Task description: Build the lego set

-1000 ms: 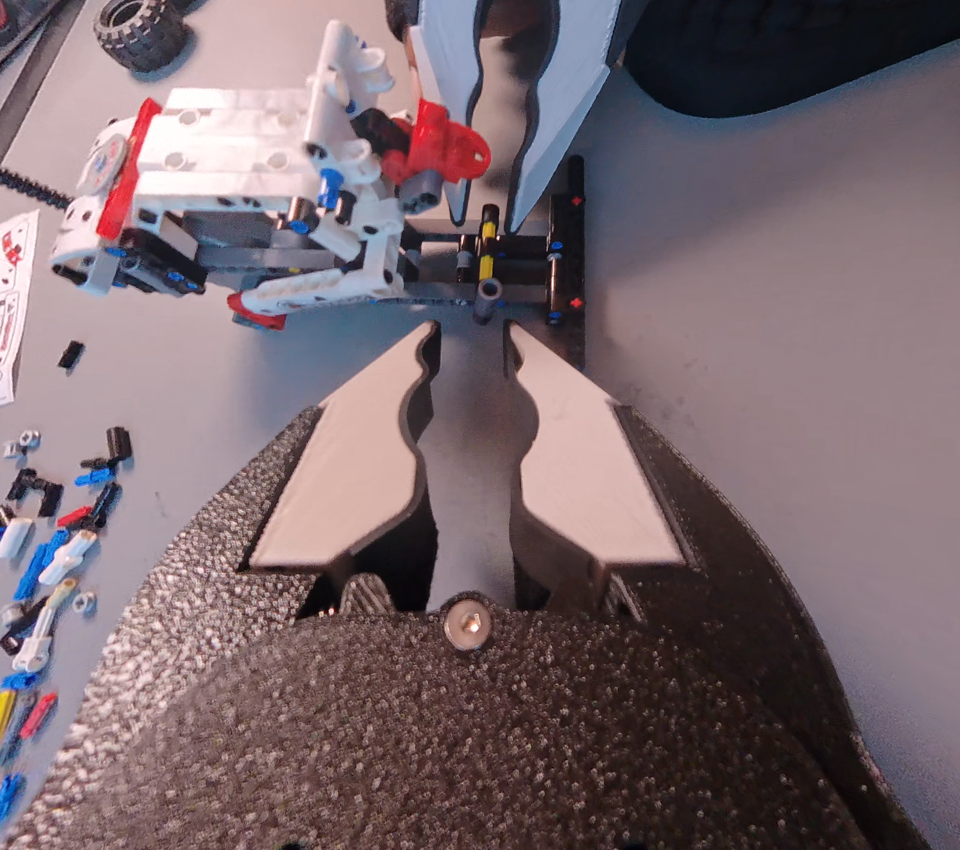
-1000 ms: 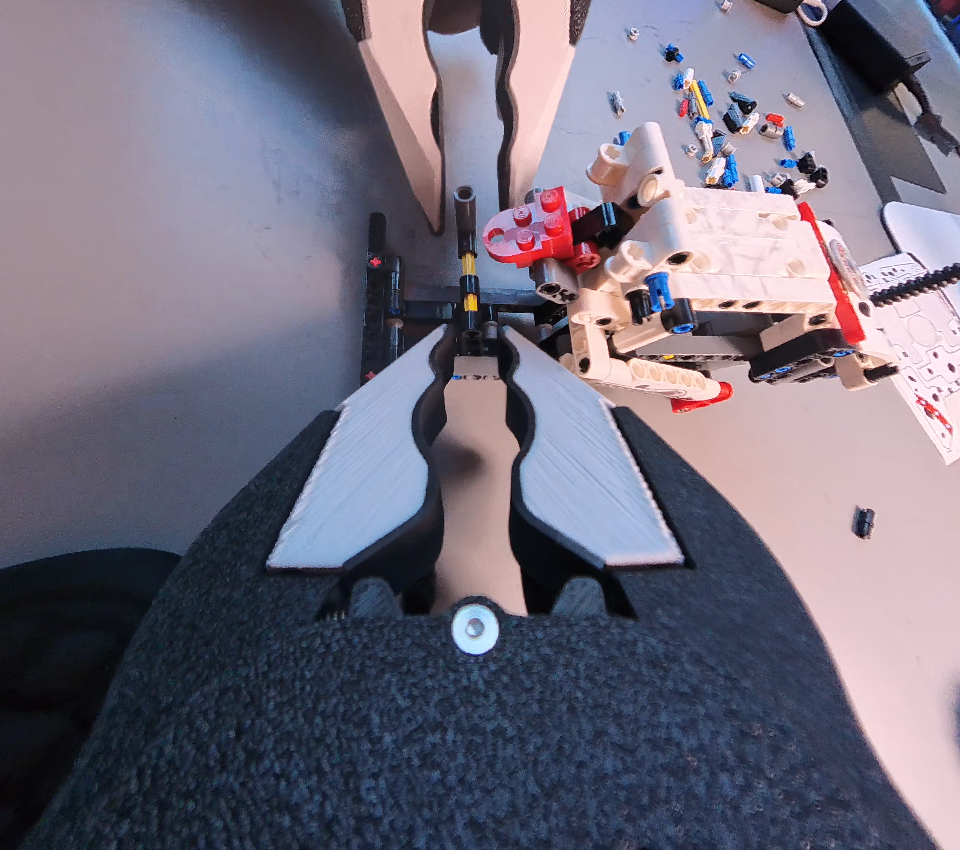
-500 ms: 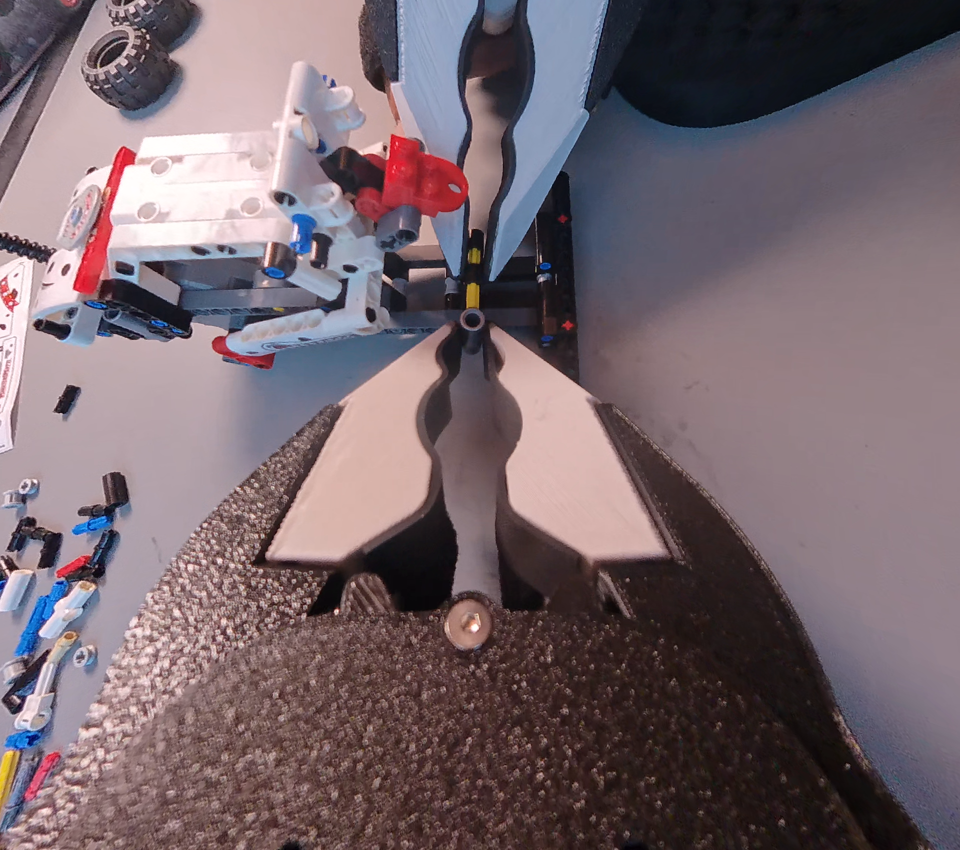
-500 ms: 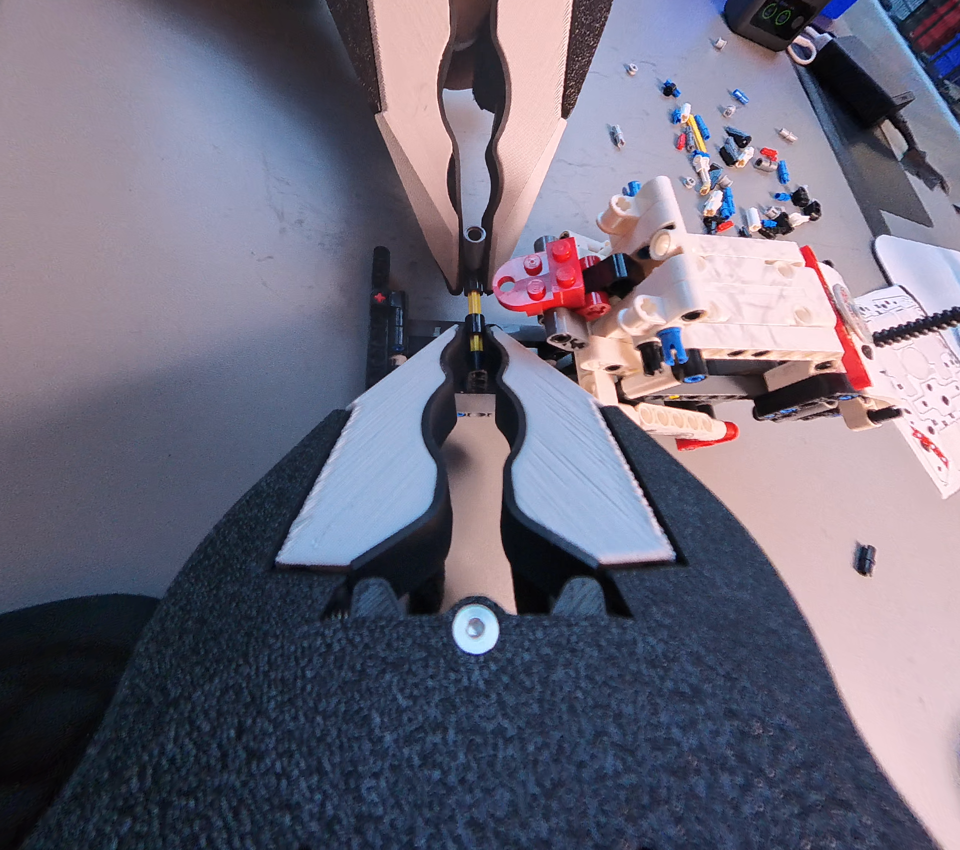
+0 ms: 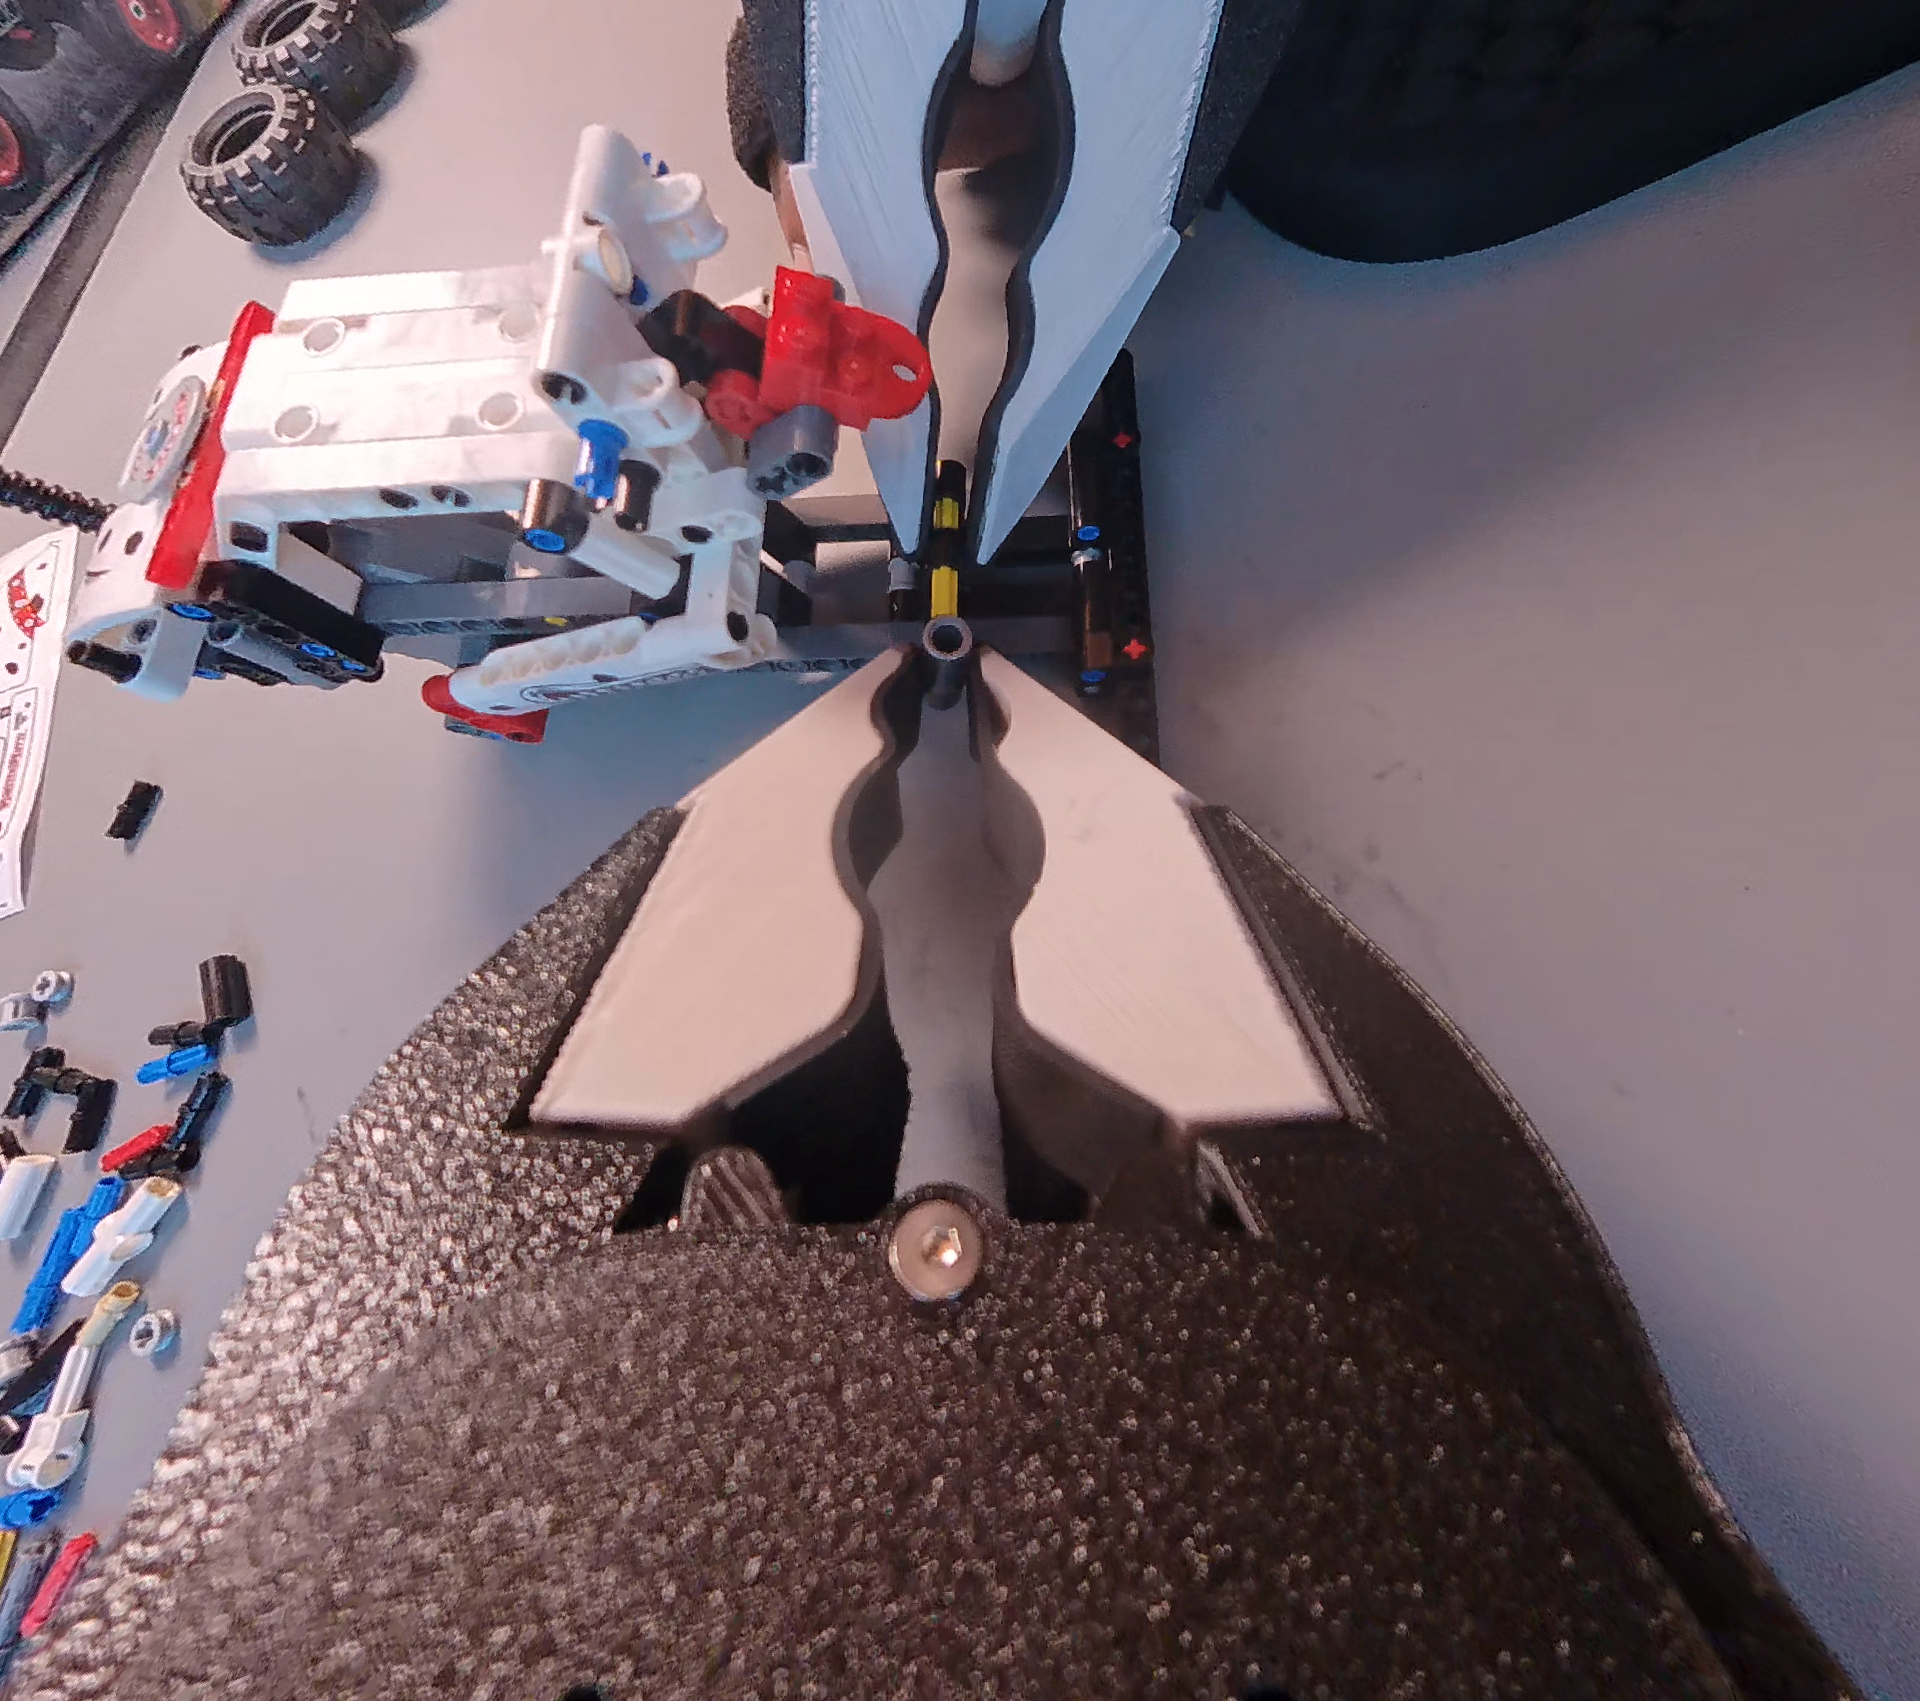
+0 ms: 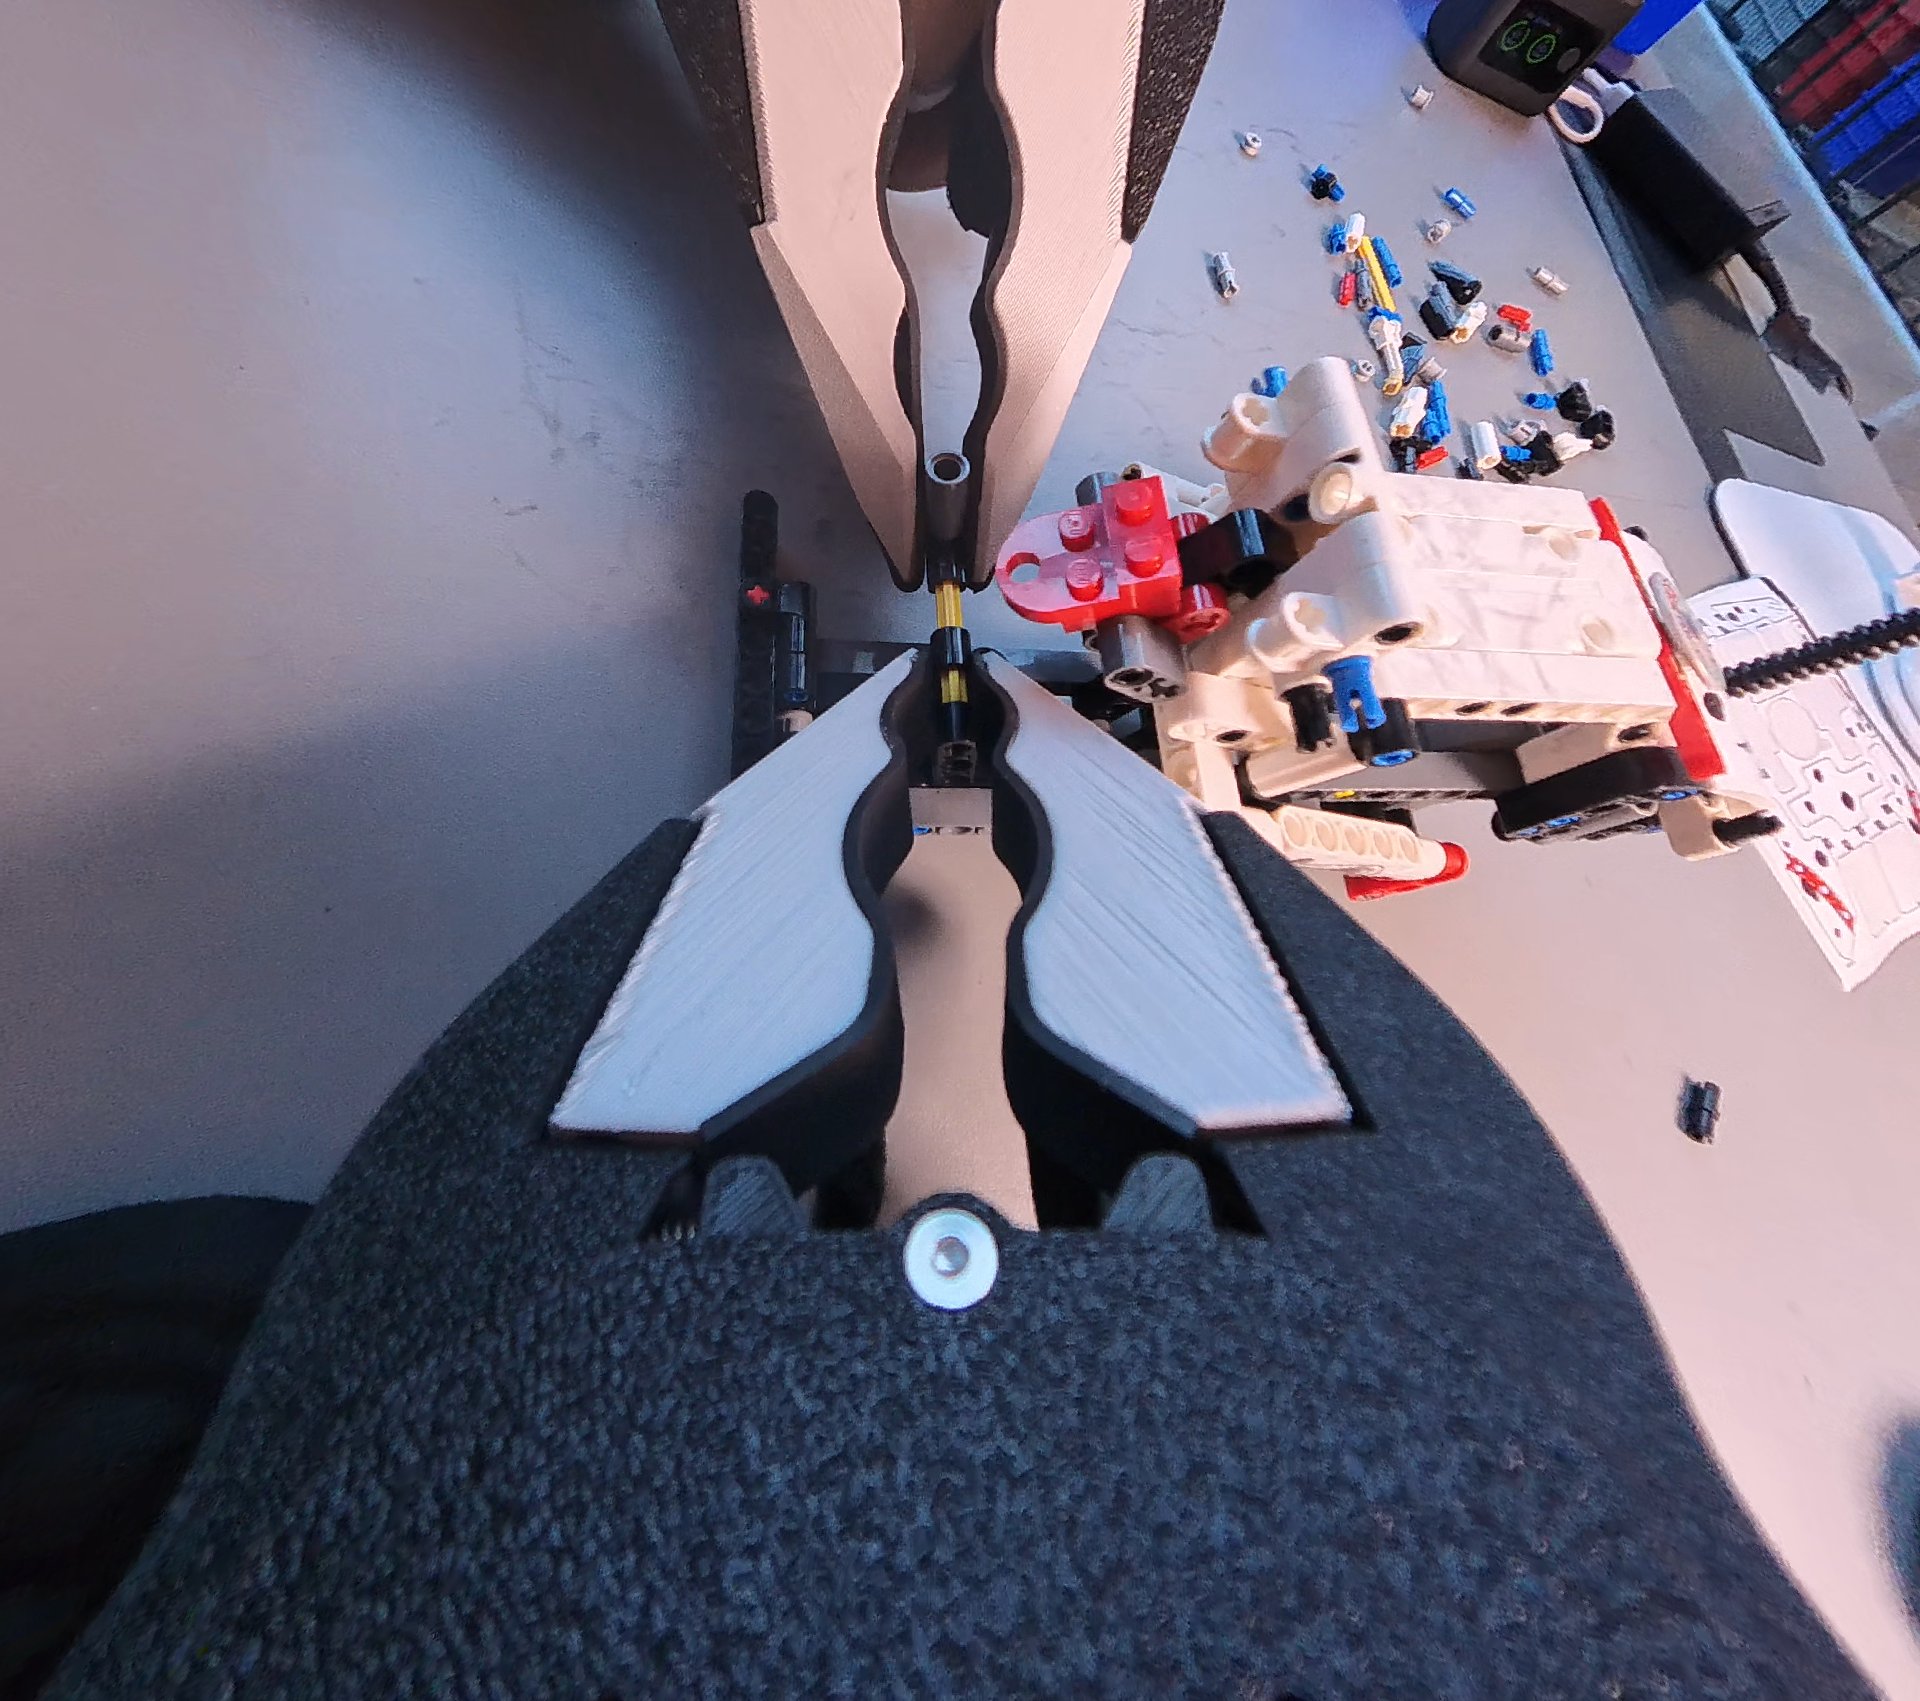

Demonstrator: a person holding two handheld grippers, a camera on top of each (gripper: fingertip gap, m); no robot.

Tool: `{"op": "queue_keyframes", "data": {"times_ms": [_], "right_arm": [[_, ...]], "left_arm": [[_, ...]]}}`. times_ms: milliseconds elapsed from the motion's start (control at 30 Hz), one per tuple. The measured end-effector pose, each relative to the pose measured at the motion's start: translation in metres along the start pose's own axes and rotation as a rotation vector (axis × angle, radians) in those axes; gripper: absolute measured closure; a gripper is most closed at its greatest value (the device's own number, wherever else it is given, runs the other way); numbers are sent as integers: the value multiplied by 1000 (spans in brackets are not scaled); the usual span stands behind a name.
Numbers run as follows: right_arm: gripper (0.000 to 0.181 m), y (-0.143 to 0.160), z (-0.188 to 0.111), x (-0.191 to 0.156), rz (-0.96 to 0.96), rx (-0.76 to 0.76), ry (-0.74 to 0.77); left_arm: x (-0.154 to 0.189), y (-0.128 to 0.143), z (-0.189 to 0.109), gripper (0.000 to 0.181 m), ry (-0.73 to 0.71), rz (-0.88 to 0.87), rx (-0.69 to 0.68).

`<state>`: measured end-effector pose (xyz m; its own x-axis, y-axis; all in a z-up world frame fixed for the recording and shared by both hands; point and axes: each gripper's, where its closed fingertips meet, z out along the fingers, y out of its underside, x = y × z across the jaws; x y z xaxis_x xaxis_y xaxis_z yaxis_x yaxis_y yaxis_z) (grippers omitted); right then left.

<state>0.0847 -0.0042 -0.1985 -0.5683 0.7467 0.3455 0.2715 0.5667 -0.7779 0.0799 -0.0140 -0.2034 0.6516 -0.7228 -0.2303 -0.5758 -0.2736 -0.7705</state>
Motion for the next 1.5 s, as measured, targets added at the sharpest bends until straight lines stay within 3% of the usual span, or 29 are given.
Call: {"op": "queue_keyframes", "data": {"times_ms": [467, 667, 1500], "right_arm": [[174, 0, 1, 0, -3, -2, 3], [174, 0, 0, -1, -2, 2, -6], [167, 9, -8, 5, 28, -19, -10]], "left_arm": [[6, -1, -3, 165, 40, -48, 47], [3, -1, -3, 175, 5, -30, 47], [0, 2, -7, 175, 27, -35, 41]]}}
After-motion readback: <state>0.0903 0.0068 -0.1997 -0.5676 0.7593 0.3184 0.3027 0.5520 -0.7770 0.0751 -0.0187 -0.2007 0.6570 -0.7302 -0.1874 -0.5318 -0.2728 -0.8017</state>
